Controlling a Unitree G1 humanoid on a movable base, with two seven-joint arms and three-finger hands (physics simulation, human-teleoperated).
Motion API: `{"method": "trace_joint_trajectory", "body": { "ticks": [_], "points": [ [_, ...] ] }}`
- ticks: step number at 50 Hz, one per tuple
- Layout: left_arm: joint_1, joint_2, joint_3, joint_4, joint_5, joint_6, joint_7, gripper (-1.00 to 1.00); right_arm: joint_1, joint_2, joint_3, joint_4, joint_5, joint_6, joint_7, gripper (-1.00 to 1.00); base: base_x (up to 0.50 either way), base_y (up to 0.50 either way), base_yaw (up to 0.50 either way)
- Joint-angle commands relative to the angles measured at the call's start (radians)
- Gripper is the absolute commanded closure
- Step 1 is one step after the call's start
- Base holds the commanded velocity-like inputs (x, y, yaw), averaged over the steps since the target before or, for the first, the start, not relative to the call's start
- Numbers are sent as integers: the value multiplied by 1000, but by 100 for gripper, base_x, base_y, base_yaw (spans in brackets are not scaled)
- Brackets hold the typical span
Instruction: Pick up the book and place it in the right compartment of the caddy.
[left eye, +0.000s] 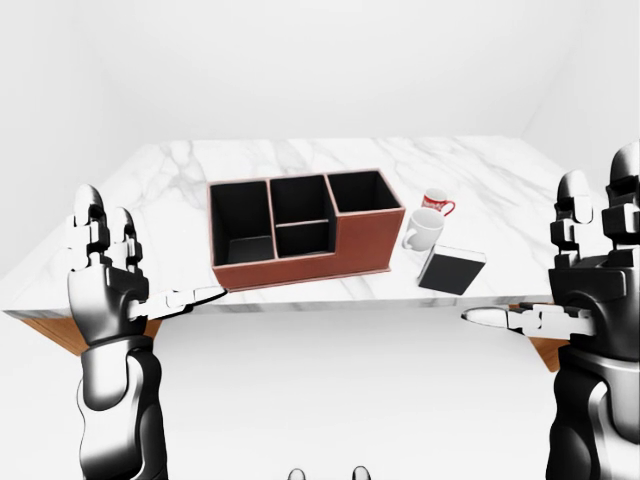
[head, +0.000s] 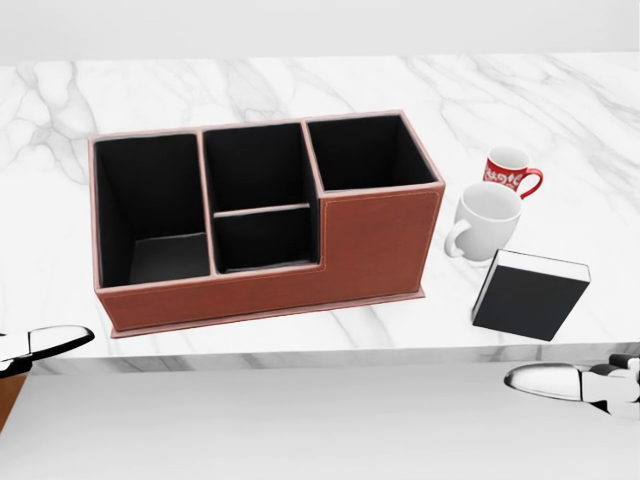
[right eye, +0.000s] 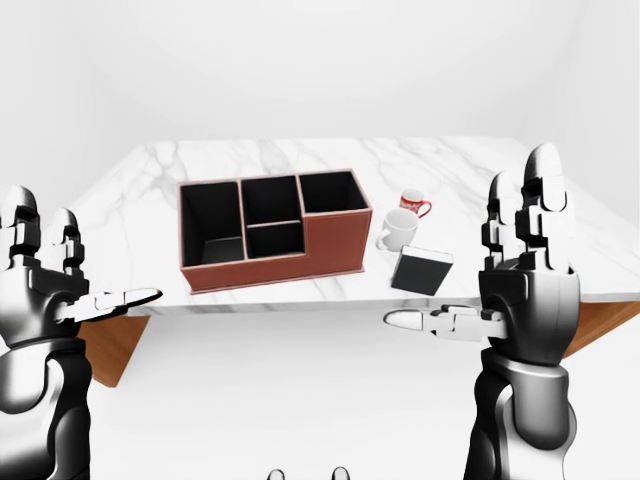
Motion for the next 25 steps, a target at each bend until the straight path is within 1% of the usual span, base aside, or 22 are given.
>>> {"method": "trace_joint_trajectory", "body": {
  "ticks": [1,25],
  "points": [
    [-1,-4,-8,12,9,0,9,-100,3,5,7,18,-2,0,-2,-100,25,0,0],
    [-2,-4,-9,2,8,0,11,-100,-1,3,9,18,-5,0,-1,-100,25,0,0]
  ]
}}
